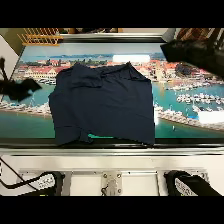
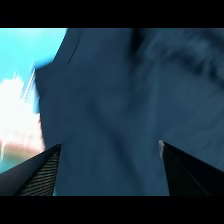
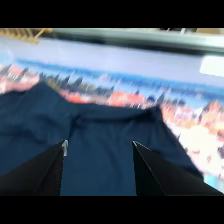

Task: Fold the clothes and pants, and hang the long-sleeved shirts on hangers.

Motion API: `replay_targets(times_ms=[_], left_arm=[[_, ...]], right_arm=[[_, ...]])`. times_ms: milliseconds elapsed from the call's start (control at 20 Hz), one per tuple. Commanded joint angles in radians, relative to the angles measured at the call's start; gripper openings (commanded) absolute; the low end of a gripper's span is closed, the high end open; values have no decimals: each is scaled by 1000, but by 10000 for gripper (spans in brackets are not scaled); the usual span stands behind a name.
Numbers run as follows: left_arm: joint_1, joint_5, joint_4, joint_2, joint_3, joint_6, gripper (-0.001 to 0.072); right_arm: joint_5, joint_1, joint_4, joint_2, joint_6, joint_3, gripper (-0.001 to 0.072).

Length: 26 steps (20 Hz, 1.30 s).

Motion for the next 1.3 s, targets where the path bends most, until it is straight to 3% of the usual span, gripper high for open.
replay_targets(times_ms=[0,200,800,850,900,950,1050,1150,1250], left_arm=[[128,-6,-5,102,-360,42,676],[171,57,-14,93,-566,133,676],[-68,230,-119,-2,-596,159,674],[-78,233,-119,-1,-595,150,537],[-78,225,-119,4,-596,140,188],[-78,221,-117,18,-596,142,15],[-70,203,-100,76,-596,144,10],[-65,163,-77,148,-598,144,10],[-66,100,-47,213,-599,144,10]], right_arm=[[90,1,22,164,8,-203,451],[90,0,35,248,58,-319,451],[103,0,61,255,61,-327,451],[119,-1,60,255,61,-327,451],[150,-3,48,255,66,-327,451],[179,-2,8,257,106,-328,451],[261,-2,-169,272,309,-347,446],[370,-2,-381,301,626,-416,446],[473,-2,-472,334,871,-542,446]])
